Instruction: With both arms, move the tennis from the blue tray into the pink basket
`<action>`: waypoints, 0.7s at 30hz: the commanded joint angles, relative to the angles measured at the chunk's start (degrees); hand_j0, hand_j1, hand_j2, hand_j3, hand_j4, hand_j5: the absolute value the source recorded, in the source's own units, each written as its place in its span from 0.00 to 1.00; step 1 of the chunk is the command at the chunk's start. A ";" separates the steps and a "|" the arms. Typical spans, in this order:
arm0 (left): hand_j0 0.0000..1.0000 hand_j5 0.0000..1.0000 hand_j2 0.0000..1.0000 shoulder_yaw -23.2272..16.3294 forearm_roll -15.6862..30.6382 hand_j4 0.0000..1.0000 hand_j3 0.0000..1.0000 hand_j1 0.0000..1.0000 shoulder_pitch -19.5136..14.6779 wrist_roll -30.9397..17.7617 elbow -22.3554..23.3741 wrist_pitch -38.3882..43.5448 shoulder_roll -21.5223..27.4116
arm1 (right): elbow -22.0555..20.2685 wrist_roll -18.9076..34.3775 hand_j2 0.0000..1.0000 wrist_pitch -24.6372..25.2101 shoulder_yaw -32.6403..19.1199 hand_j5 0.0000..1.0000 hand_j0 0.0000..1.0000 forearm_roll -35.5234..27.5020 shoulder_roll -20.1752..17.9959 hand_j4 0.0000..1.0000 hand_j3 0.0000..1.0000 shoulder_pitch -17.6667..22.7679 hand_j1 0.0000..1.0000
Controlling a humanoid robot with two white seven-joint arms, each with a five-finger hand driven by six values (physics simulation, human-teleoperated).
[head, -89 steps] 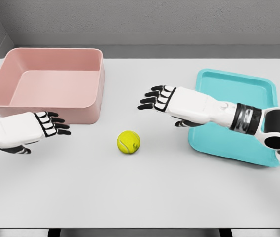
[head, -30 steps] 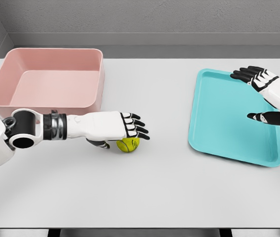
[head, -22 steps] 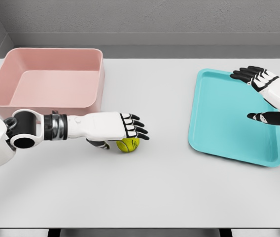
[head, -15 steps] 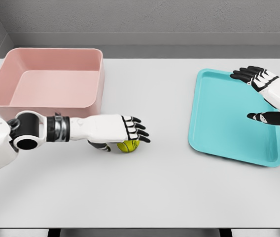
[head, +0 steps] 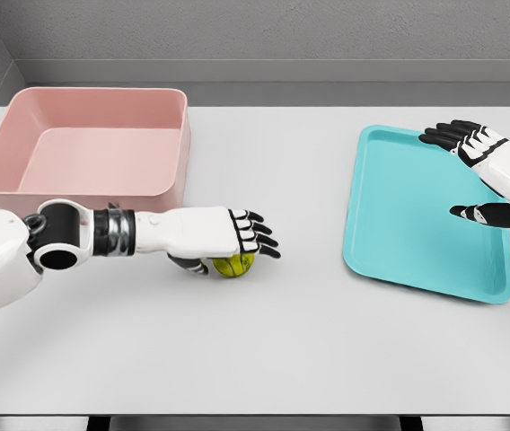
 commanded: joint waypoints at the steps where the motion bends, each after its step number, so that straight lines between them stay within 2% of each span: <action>1: 1.00 1.00 1.00 -0.17 0.36 1.00 1.00 1.00 0.00 0.03 0.25 0.08 -0.17 | -0.02 -0.03 1.00 0.11 0.02 1.00 1.00 -0.42 -0.05 1.00 1.00 0.00 1.00; 4: 1.00 1.00 1.00 -0.25 0.45 1.00 1.00 1.00 0.09 0.03 0.25 0.08 -0.17 | -0.02 -0.03 1.00 0.11 -0.07 1.00 1.00 -0.42 -0.05 1.00 1.00 0.00 1.00; 6: 0.95 0.95 0.95 -0.34 0.36 0.95 0.95 0.95 0.09 0.03 0.34 0.08 -0.35 | -0.02 -0.03 1.00 0.11 0.02 1.00 1.00 -0.42 -0.05 1.00 1.00 0.00 1.00; 15: 0.90 0.90 0.90 -0.69 0.53 0.90 0.90 0.90 0.09 -0.06 4.12 0.08 -0.35 | -0.02 -0.03 1.00 0.11 -0.07 1.00 1.00 -0.42 0.65 1.00 1.00 0.00 1.00; 19: 0.70 0.70 0.70 -0.69 0.62 0.70 0.70 0.70 0.09 -1.55 4.12 0.08 -0.35 | -0.02 -0.03 1.00 0.11 -0.07 1.00 1.00 -0.42 0.83 1.00 1.00 0.00 1.00; 21: 0.68 0.68 0.68 -0.69 0.71 0.68 0.68 0.68 0.09 -1.64 4.12 0.08 -0.44 | -0.02 -0.03 1.00 0.11 -0.07 1.00 1.00 -0.42 0.83 1.00 1.00 0.00 1.00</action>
